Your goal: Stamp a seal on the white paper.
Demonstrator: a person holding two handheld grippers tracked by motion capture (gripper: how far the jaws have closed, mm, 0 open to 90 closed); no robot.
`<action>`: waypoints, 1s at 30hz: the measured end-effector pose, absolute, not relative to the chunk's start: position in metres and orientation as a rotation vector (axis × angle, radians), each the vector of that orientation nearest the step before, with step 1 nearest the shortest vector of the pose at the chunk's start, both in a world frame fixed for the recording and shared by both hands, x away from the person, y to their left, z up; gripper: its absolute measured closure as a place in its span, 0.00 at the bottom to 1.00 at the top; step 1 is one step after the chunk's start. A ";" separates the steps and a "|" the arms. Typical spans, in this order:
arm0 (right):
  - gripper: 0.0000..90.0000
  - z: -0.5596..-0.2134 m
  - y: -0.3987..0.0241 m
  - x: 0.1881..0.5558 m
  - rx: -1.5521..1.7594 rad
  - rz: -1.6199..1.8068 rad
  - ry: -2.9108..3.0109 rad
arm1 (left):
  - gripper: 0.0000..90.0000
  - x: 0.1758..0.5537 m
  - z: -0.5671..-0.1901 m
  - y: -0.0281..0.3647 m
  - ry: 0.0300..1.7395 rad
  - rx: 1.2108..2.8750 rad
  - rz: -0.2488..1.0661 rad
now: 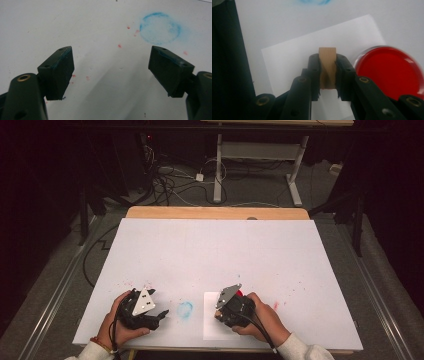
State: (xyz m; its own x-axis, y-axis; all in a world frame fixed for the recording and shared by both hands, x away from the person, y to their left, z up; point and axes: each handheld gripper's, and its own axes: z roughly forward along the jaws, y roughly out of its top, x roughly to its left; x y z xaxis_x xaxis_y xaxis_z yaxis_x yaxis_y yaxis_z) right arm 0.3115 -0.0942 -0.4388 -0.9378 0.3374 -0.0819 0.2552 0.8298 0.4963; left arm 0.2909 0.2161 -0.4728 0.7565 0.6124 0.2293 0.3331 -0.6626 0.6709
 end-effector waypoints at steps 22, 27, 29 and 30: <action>0.84 -0.406 -0.123 0.321 0.532 0.881 2.698 | 0.23 0.292 -0.474 0.220 0.717 2.319 0.581; 0.84 -0.404 -0.125 0.321 0.528 0.889 2.692 | 0.23 0.292 -0.474 0.219 0.712 2.324 0.583; 0.84 -0.403 -0.126 0.322 0.530 0.889 2.689 | 0.23 0.291 -0.474 0.220 0.714 2.322 0.582; 0.84 -0.403 -0.126 0.322 0.537 0.895 2.685 | 0.23 0.291 -0.474 0.220 0.716 2.320 0.582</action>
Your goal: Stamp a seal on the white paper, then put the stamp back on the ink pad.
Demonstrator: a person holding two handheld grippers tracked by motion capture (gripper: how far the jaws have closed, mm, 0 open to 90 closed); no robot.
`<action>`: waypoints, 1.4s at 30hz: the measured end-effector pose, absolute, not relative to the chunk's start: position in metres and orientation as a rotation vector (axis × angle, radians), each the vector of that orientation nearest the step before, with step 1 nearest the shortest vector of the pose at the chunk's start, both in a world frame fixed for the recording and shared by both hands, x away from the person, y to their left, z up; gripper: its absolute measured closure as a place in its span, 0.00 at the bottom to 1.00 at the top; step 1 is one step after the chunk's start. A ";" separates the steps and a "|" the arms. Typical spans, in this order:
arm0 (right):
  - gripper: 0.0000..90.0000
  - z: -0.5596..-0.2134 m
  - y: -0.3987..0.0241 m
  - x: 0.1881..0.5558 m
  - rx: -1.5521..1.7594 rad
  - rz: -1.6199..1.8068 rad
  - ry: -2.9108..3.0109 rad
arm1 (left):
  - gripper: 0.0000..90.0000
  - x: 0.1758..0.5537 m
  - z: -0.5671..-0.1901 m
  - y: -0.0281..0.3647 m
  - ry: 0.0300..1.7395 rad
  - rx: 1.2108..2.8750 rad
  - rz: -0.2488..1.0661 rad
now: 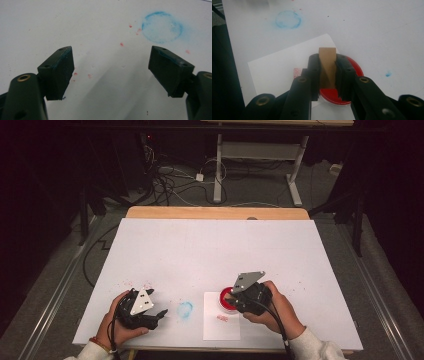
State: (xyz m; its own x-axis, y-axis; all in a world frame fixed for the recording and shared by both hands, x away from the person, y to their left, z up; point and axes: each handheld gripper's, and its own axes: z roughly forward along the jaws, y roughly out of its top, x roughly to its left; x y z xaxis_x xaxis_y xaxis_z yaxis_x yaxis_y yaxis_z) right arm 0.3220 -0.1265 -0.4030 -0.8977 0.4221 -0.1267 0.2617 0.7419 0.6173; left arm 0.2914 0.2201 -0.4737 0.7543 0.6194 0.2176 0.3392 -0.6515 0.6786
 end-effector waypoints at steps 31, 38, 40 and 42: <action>0.84 -0.418 -0.132 0.345 0.621 0.811 2.696 | 0.23 0.288 -0.473 0.218 0.705 2.332 0.595; 0.84 -0.432 -0.128 0.350 0.636 0.763 2.720 | 0.23 0.288 -0.473 0.217 0.703 2.335 0.595; 0.84 -0.435 -0.128 0.351 0.650 0.759 2.729 | 0.23 0.289 -0.473 0.217 0.704 2.335 0.594; 0.84 -0.437 -0.127 0.352 0.647 0.752 2.729 | 0.23 0.289 -0.473 0.217 0.703 2.336 0.592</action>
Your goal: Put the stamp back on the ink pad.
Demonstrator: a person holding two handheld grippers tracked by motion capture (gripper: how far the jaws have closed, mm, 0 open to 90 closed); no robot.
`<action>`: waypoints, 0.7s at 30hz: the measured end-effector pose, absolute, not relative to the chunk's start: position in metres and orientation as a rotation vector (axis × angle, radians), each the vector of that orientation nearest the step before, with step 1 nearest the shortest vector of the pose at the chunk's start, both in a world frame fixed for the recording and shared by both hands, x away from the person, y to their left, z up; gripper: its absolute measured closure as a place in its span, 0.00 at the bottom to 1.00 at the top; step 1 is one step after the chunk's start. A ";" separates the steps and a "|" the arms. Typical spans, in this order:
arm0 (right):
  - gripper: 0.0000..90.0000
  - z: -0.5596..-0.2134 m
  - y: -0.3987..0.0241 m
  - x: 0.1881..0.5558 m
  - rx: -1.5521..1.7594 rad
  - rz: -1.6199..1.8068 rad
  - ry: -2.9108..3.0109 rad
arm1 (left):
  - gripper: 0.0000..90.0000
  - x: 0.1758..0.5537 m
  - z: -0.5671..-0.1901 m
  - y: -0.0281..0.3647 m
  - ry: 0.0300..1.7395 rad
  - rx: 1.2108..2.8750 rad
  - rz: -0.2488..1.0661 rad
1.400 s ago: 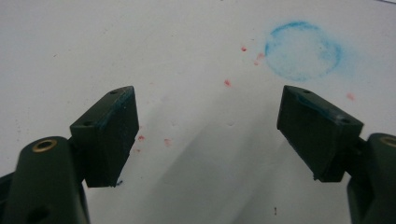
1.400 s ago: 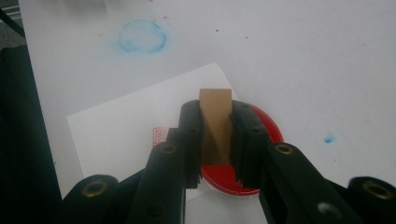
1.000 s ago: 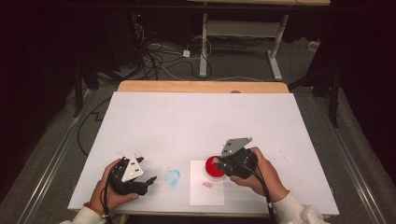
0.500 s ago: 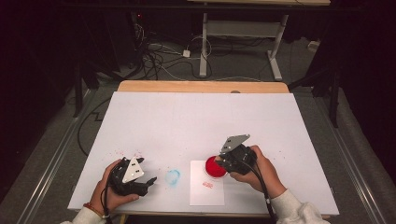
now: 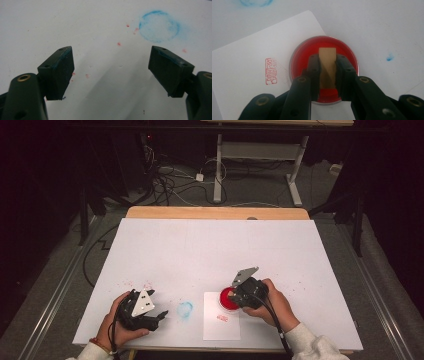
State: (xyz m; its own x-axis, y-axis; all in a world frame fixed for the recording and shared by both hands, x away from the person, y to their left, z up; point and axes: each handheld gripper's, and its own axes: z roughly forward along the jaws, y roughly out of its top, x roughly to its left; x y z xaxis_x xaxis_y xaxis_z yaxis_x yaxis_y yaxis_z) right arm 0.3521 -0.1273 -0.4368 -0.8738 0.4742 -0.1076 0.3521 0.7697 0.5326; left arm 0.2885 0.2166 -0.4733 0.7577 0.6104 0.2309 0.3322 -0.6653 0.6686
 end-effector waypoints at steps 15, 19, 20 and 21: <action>0.83 -0.441 -0.124 0.353 0.649 0.739 2.748 | 0.23 0.289 -0.474 0.217 0.702 2.346 0.586; 0.80 -0.441 -0.124 0.352 0.654 0.736 2.742 | 0.23 0.289 -0.474 0.217 0.699 2.345 0.586; 0.78 -0.441 -0.124 0.353 0.653 0.744 2.744 | 0.23 0.289 -0.474 0.217 0.697 2.344 0.586; 0.76 -0.440 -0.125 0.353 0.648 0.750 2.745 | 0.22 0.289 -0.474 0.217 0.696 2.344 0.586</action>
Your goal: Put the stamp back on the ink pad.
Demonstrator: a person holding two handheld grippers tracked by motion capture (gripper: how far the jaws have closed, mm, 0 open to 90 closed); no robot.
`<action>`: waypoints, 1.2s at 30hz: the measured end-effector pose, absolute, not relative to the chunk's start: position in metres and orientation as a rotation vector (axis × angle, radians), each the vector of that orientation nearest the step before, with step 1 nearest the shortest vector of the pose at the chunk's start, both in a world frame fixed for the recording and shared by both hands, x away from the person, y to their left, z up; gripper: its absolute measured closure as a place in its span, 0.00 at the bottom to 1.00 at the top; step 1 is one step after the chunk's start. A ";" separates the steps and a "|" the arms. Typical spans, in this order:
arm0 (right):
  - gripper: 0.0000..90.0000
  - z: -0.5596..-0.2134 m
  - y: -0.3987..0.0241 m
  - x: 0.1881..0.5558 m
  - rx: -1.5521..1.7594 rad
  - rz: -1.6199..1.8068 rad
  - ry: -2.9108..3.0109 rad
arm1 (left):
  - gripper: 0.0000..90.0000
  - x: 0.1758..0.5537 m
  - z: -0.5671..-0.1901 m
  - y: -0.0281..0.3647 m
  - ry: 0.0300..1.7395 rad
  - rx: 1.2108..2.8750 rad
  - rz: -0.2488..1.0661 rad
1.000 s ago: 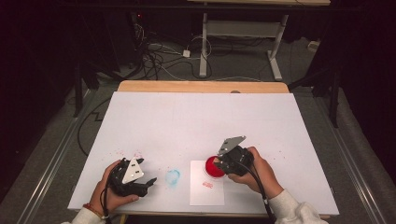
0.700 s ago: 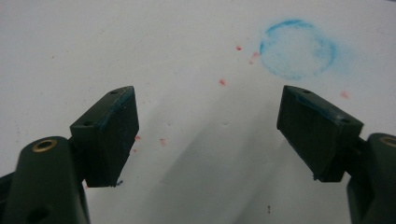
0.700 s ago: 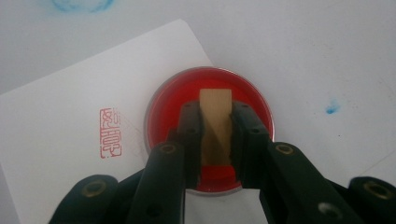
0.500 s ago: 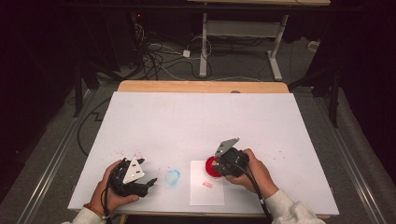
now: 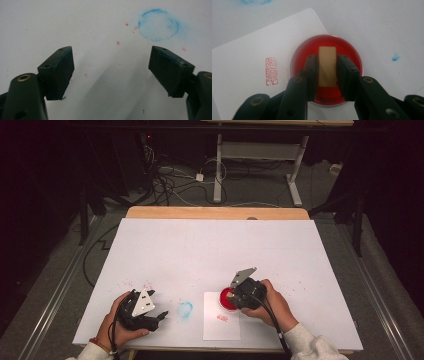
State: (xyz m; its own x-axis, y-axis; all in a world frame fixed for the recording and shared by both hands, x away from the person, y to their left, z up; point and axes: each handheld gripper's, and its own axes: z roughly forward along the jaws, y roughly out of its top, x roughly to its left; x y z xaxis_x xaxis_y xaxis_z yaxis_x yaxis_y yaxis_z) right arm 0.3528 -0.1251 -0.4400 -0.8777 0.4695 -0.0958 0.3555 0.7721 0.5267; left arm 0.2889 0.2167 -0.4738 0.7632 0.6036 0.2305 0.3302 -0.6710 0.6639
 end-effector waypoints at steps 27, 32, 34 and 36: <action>0.36 -0.411 -0.136 0.341 0.643 0.967 2.474 | 0.22 0.289 -0.473 0.216 0.700 2.342 0.593; 0.30 -0.408 -0.136 0.339 0.657 0.980 2.402 | 0.22 0.289 -0.473 0.217 0.700 2.339 0.594; 0.29 -0.406 -0.137 0.337 0.644 1.002 2.383 | 0.22 0.289 -0.473 0.217 0.700 2.339 0.595; 0.28 -0.404 -0.138 0.335 0.624 0.993 2.347 | 0.22 0.289 -0.473 0.217 0.700 2.339 0.596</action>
